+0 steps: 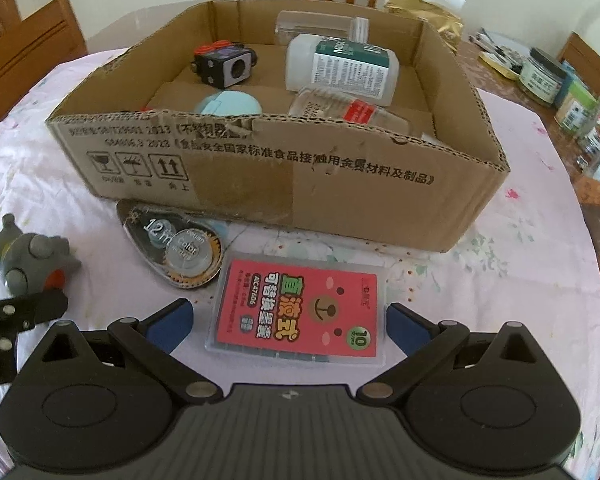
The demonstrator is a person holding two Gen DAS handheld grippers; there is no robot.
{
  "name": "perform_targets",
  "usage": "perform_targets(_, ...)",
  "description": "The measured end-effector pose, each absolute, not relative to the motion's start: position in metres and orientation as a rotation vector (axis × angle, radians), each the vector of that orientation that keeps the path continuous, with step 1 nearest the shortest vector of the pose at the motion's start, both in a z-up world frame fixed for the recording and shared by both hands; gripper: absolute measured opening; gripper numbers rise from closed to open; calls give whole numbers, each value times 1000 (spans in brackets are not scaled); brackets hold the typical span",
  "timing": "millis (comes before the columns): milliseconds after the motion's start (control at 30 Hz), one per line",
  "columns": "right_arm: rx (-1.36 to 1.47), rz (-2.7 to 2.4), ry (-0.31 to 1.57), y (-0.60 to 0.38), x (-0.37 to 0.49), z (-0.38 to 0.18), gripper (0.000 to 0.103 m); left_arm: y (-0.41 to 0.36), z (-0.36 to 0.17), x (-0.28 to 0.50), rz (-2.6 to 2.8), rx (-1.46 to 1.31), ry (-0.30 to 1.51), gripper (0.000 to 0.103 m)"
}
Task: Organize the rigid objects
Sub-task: 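Grasp the red card pack with right tool while left tool holds the elephant toy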
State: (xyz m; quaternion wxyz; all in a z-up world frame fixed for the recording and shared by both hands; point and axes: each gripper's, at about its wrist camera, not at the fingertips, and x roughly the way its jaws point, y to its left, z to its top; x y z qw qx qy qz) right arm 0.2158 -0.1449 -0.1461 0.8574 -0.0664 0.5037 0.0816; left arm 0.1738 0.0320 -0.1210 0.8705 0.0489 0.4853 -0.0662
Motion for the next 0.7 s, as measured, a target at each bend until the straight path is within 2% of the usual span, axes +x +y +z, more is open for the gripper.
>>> perform_targets(100, -130, 152, 1052, -148, 214, -144, 94, 32, -121, 174, -143, 105, 1012, 73)
perform_targets(300, -130, 150, 1047, -148, 216, -144, 96, 30, -123, 177, -140, 111, 1015, 73)
perform_targets(700, -159, 182, 1080, -154, 213, -136, 92, 33, -114, 178, -191, 124, 1032, 71)
